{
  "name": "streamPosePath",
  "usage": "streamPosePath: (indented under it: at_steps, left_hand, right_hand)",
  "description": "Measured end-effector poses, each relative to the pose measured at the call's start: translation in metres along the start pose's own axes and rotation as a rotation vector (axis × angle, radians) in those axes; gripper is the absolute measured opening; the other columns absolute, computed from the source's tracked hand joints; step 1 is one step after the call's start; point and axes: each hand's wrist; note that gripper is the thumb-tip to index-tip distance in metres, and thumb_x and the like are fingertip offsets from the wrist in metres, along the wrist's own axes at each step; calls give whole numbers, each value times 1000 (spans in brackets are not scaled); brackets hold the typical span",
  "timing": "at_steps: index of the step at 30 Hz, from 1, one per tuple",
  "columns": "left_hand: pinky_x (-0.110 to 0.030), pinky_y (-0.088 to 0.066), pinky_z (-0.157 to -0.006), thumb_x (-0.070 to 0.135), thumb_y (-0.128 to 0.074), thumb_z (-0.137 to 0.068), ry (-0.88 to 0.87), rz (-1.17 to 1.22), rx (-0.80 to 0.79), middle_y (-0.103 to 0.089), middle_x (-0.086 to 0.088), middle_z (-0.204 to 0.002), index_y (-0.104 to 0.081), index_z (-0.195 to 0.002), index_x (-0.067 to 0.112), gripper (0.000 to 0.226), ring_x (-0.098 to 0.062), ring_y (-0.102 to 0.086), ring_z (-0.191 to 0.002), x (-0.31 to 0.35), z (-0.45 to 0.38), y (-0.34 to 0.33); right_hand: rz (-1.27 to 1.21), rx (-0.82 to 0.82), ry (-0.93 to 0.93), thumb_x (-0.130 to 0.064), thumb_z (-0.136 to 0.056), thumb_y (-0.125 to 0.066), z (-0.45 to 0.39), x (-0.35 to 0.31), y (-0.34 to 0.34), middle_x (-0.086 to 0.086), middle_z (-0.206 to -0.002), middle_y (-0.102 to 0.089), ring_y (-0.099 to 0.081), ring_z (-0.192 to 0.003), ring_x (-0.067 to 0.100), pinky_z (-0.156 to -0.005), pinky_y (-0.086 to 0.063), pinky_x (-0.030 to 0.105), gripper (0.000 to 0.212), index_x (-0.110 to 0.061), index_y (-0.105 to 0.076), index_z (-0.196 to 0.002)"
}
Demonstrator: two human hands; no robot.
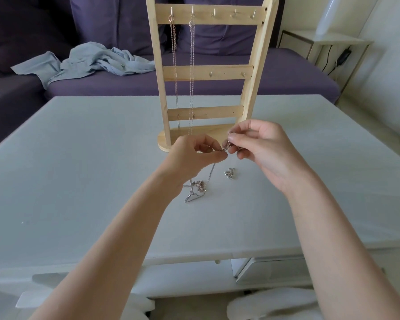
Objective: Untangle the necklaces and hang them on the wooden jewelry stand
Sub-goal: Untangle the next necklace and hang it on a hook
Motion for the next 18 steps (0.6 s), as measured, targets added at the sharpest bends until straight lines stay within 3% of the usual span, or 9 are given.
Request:
streamPosePath:
  at_steps: [3,9,14,18]
  left_hand:
    - [-16,-24,-44,12,-70,-82,35,78,-28,-46,7,-64,-55,-70,19,20,-8,-33,-53,1,1,3]
    - [-12,-21,-37,5,-61,-87,85,354,-57,-59,3,-72,-52,-73,17,21,-3,-32,-40,6,3,12]
    - [-12,-26,-39,10,-59,-89,51,218,-56,-55,7,-72,-66,-88,16,9,-3,-35,-43,5,3,13]
    - [-14,-26,-42,19,-61,-89,-5,111,-167,-51,12,-65,-72,-92,17,12,-4,-34,-46,4,4,8]
  right_hand:
    - [-10,14,10,1,-88,-58,-1,0,-1,1,-64,-63,-50,-54,9,-53,-41,19,14,-8,-61,-79]
    - [-73,15,-12,-3,-89,-59,1,0,0,-5,-57,-52,-43,-52,9,-52,-38,20,14,-10,-62,-78]
    - [-99,30,16,-4,-87,-61,1,-1,2,-7,-56,-54,-45,-52,10,-53,-39,20,12,-11,-62,-78]
    - [-115,-4,39,-1,-86,-62,1,-1,1,-2,-59,-58,-50,-52,8,-55,-43,18,10,-9,-62,-80]
Point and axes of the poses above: each hand's wrist, its own z-axis away from the middle knuckle, its own y-axis out of the back of the hand, x = y × z
